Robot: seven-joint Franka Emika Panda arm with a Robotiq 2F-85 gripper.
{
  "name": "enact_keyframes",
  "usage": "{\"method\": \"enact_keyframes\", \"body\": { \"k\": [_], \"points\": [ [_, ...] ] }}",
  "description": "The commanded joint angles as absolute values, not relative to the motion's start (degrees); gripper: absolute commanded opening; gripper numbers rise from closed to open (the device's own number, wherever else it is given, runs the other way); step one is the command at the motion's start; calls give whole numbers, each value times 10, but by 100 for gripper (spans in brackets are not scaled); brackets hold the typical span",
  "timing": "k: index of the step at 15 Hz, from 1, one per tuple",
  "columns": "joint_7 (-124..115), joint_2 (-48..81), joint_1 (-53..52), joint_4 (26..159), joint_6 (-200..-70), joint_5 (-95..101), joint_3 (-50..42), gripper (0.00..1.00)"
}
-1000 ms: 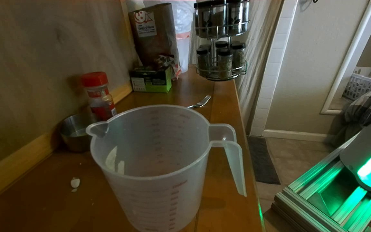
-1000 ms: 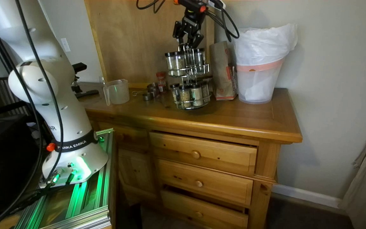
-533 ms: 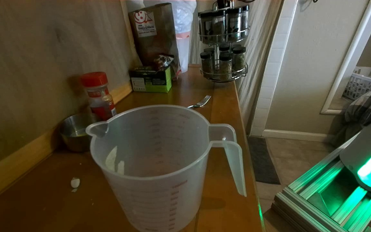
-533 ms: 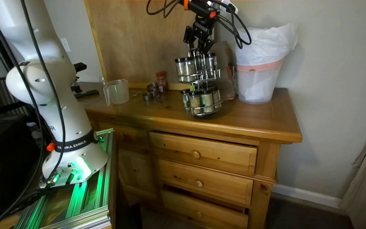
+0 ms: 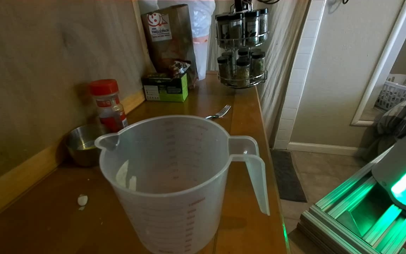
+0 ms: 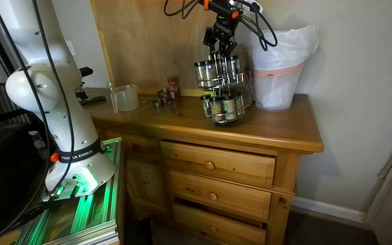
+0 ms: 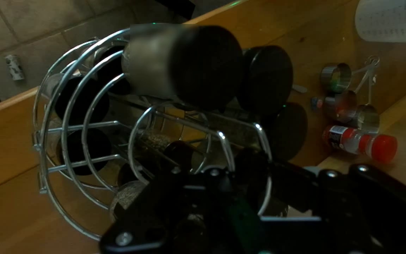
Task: Move the spice rack to the right
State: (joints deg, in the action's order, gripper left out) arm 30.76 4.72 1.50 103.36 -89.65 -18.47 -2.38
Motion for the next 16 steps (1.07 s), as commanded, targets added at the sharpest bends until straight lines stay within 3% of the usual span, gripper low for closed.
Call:
{"method": "enact_keyframes", "body": {
  "k": [1,16],
  "points": [
    [281,54,21,967,-876,-211,-16,2],
    [250,152,30,872,-897,-191,-6,2]
  ]
}}
